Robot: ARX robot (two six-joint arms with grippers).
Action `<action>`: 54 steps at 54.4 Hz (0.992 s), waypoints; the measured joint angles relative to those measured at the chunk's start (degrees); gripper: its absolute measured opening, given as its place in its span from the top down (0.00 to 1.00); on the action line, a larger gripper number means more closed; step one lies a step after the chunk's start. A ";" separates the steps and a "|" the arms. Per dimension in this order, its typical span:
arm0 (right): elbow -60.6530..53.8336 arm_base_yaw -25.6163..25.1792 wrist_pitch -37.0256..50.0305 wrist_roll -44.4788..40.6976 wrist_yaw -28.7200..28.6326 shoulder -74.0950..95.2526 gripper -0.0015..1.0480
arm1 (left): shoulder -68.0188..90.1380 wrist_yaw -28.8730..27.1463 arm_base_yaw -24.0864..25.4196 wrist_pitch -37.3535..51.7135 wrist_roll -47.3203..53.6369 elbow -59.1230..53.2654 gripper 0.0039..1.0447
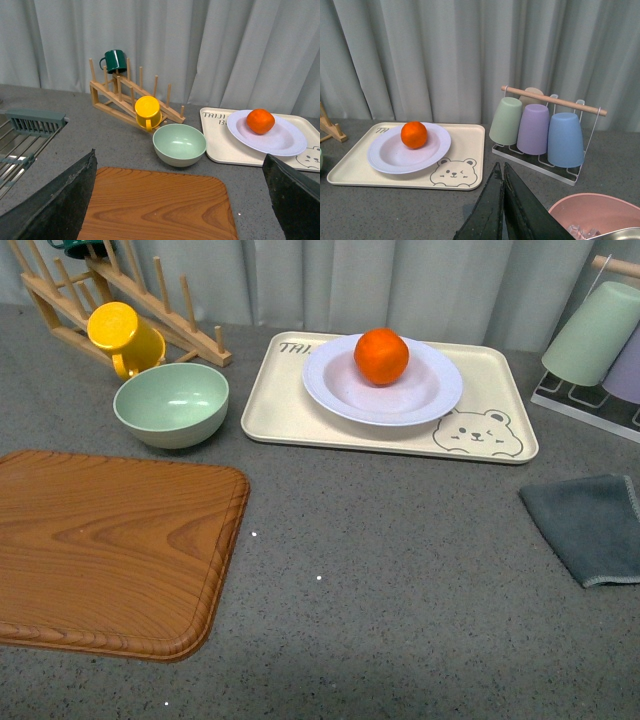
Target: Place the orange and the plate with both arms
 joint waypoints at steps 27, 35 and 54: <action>0.00 0.04 -13.53 0.00 0.00 -13.81 0.99 | 0.00 0.00 0.00 0.00 0.00 0.00 0.06; 0.00 0.04 -15.72 0.00 0.00 -16.06 0.99 | 0.00 0.00 0.00 0.00 0.00 0.00 0.06; 0.04 0.04 -25.92 -0.09 -0.02 -25.83 0.84 | 0.00 0.00 0.02 0.00 0.00 0.00 0.06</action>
